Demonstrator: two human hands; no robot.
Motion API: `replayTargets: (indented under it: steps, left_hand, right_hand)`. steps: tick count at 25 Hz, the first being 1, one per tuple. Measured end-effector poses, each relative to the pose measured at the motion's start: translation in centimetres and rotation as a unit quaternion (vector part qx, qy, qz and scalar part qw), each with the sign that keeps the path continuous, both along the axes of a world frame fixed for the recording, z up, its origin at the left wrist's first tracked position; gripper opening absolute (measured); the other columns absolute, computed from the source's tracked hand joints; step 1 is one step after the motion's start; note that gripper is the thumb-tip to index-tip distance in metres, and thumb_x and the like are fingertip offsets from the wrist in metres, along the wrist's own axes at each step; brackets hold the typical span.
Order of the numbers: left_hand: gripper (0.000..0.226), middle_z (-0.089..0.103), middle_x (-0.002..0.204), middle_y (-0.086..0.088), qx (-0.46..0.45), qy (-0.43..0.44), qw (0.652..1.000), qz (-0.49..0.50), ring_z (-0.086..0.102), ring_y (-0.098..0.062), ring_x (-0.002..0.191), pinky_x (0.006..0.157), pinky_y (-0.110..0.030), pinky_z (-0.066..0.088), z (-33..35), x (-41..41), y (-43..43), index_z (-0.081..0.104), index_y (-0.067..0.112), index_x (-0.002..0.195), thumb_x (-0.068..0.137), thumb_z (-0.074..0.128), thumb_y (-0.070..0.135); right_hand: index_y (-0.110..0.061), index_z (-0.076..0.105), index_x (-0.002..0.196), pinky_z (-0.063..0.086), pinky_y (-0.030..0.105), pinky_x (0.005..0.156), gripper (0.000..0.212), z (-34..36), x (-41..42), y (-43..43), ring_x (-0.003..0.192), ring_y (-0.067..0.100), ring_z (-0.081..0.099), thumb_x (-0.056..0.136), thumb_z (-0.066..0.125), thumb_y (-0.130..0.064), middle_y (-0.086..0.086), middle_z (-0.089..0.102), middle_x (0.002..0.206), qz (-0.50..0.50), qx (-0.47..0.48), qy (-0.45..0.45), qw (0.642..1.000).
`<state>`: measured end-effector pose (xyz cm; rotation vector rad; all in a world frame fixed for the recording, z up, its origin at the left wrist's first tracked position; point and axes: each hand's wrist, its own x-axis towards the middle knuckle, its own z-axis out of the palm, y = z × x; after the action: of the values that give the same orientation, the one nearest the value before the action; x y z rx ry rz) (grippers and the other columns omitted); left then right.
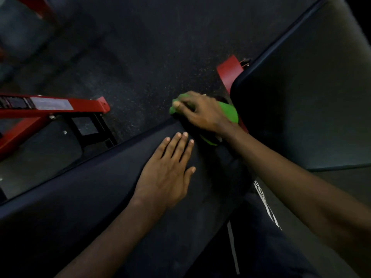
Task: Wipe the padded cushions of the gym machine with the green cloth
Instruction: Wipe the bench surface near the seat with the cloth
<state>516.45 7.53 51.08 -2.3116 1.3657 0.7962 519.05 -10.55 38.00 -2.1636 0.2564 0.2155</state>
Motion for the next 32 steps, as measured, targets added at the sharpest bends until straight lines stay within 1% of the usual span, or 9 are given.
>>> replayTargets:
  steps: [3, 6, 11, 14, 17, 23, 26, 29, 32]
  left_hand:
    - [0.066, 0.025, 0.163, -0.018, -0.006, 0.005, 1.000, -0.001, 0.018, -0.030, 0.154, 0.125, -0.044, 0.009, -0.5, 0.1, -0.4, 0.027, 0.004, 0.157, 0.103, 0.020, 0.043]
    - [0.066, 0.016, 0.165, -0.020, -0.014, 0.001, 1.000, 0.005, 0.012, -0.031, 0.155, 0.125, -0.045, 0.005, -0.7, -0.1, -0.2, 0.020, 0.003, 0.158, 0.103, 0.020, 0.041]
    - [0.067, 0.004, 0.166, -0.022, -0.025, -0.013, 1.000, 0.011, 0.005, -0.034, 0.155, 0.125, -0.047, -0.001, -1.0, -0.1, -0.3, 0.011, 0.001, 0.159, 0.104, 0.019, 0.038]
    - [0.067, 0.012, 0.165, -0.024, -0.028, -0.002, 0.999, 0.026, 0.009, -0.035, 0.154, 0.125, -0.047, 0.001, -1.2, -0.1, -0.3, 0.017, -0.001, 0.157, 0.102, 0.024, 0.036]
    - [0.068, 0.014, 0.165, -0.024, -0.031, 0.007, 0.999, 0.029, 0.009, -0.036, 0.154, 0.125, -0.048, 0.000, -1.3, -0.1, -0.4, 0.018, -0.001, 0.157, 0.101, 0.026, 0.037]
    - [0.068, 0.004, 0.165, -0.025, -0.030, 0.016, 0.999, 0.034, 0.002, -0.035, 0.155, 0.126, -0.047, -0.004, -1.2, 0.2, -0.5, 0.016, -0.002, 0.157, 0.102, 0.023, 0.036]
    - [0.067, 0.010, 0.165, -0.025, -0.020, 0.021, 0.999, 0.034, 0.006, -0.035, 0.155, 0.125, -0.047, -0.003, -1.1, 0.2, -0.7, 0.019, -0.002, 0.156, 0.101, 0.025, 0.036]
    - [0.067, 0.011, 0.165, -0.024, -0.022, 0.013, 0.999, 0.025, 0.007, -0.035, 0.155, 0.125, -0.047, -0.002, -1.1, 0.2, -0.8, 0.018, -0.001, 0.157, 0.101, 0.025, 0.036]
    - [0.067, 0.007, 0.165, -0.024, -0.012, 0.008, 1.000, 0.026, 0.005, -0.034, 0.155, 0.126, -0.047, -0.001, -1.1, 0.1, -0.9, 0.017, -0.001, 0.157, 0.101, 0.023, 0.036]
  right_hand:
    - [-0.031, 0.072, 0.119, 0.051, 0.035, 0.096, 0.037, 1.4, 0.3, 2.4, 0.120, 0.016, 0.063, 0.102, 0.047, -0.051, -0.004, 0.065, 0.132, 0.088, 0.042, -0.099, 0.990]
    - [-0.029, 0.073, 0.118, 0.051, 0.036, 0.097, 0.035, -0.8, 0.6, 1.0, 0.120, 0.017, 0.063, 0.102, 0.048, -0.049, -0.002, 0.065, 0.133, 0.101, 0.030, -0.113, 0.988]
    - [-0.026, 0.074, 0.120, 0.050, 0.036, 0.099, 0.042, -3.3, 1.3, -2.2, 0.122, 0.016, 0.062, 0.102, 0.046, -0.050, -0.001, 0.066, 0.132, 0.042, -0.007, -0.011, 0.999]
    - [-0.025, 0.074, 0.119, 0.048, 0.039, 0.105, 0.039, -1.2, 0.9, -0.2, 0.129, 0.020, 0.058, 0.103, 0.046, -0.047, 0.001, 0.064, 0.137, 0.109, 0.022, -0.077, 0.991]
    - [-0.037, 0.066, 0.129, 0.041, 0.038, 0.107, 0.038, 0.0, 0.0, 0.3, 0.137, 0.019, 0.050, 0.103, 0.042, -0.052, -0.004, 0.052, 0.150, 0.178, -0.008, -0.081, 0.981]
    - [-0.024, 0.075, 0.116, 0.049, 0.044, 0.103, 0.037, -3.2, 1.1, -2.1, 0.133, 0.020, 0.056, 0.104, 0.046, -0.045, 0.000, 0.065, 0.136, 0.035, -0.031, -0.003, 0.999]
    - [-0.029, 0.074, 0.117, 0.044, 0.042, 0.108, 0.037, -0.1, -0.3, 0.1, 0.133, 0.022, 0.054, 0.104, 0.044, -0.047, -0.003, 0.060, 0.142, 0.089, 0.004, -0.051, 0.995]
    - [-0.035, 0.065, 0.131, 0.038, 0.039, 0.112, 0.037, -0.1, -0.5, -0.6, 0.141, 0.020, 0.045, 0.105, 0.043, -0.049, -0.004, 0.050, 0.152, 0.157, 0.010, -0.066, 0.985]
    - [-0.032, 0.066, 0.130, 0.041, 0.039, 0.113, 0.037, -3.7, 0.7, -3.3, 0.140, 0.015, 0.047, 0.106, 0.042, -0.047, -0.005, 0.055, 0.146, 0.050, 0.002, 0.011, 0.999]
